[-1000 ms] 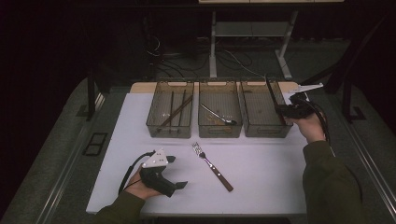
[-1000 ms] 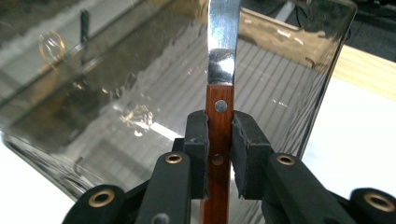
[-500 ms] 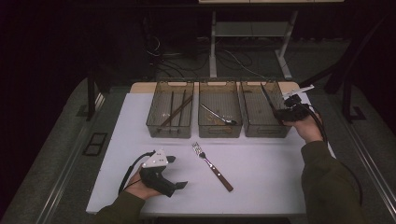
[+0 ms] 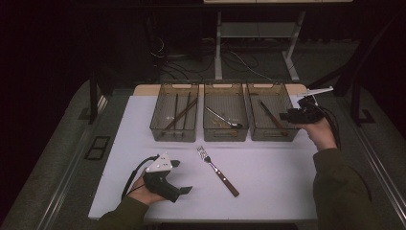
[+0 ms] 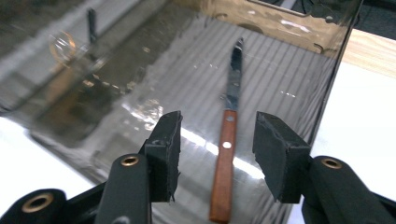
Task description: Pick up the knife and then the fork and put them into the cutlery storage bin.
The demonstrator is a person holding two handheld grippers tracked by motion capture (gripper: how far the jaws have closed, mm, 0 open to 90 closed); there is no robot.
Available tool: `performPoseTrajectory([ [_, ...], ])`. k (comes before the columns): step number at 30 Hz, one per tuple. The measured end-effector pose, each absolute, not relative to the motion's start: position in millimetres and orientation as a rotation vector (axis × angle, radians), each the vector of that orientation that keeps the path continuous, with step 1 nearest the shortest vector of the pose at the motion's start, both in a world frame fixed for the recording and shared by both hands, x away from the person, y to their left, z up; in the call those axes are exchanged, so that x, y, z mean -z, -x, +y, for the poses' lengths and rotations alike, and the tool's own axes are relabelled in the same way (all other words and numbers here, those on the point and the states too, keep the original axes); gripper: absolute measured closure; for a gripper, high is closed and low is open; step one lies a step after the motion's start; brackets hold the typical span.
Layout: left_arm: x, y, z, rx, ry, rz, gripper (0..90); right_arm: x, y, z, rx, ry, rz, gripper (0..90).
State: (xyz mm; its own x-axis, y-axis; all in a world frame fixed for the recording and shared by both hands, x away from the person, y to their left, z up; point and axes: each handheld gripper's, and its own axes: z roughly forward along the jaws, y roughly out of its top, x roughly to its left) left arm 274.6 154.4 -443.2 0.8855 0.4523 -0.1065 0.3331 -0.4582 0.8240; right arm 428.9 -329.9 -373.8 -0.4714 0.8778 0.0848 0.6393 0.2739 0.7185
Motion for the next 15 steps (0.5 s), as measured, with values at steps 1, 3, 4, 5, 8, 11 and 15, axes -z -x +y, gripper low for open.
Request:
performPoseTrajectory([
  [1,443.3,-274.6,154.3,-0.156,-2.089,0.567,0.0,371.9,-425.8,-329.2,-1.031,-1.384,2.213,51.0],
  [3,443.3,-274.5,154.2,-0.157,-2.094,0.566,0.0,367.9,-418.7,-326.8,-1.051,-1.377,2.212,50.2],
  [4,443.3,-274.5,154.0,-0.157,-2.094,0.567,0.0,365.8,-414.7,-325.0,-1.064,-1.368,2.215,50.1],
  [5,443.3,-274.4,153.8,-0.157,-2.093,0.567,0.0,363.7,-410.3,-323.0,-1.077,-1.361,2.214,50.6],
  [8,443.4,-273.9,153.2,-0.156,-2.084,0.574,0.0,359.4,-398.3,-317.9,-1.11,-1.319,2.229,57.4],
  [11,443.4,-273.8,153.2,-0.157,-2.084,0.574,0.0,357.5,-387.1,-312.0,-1.137,-1.273,2.257,68.3],
  [15,443.4,-273.8,153.2,-0.157,-2.085,0.575,0.0,359.9,-373.6,-303.5,-1.157,-1.218,2.305,79.9],
])
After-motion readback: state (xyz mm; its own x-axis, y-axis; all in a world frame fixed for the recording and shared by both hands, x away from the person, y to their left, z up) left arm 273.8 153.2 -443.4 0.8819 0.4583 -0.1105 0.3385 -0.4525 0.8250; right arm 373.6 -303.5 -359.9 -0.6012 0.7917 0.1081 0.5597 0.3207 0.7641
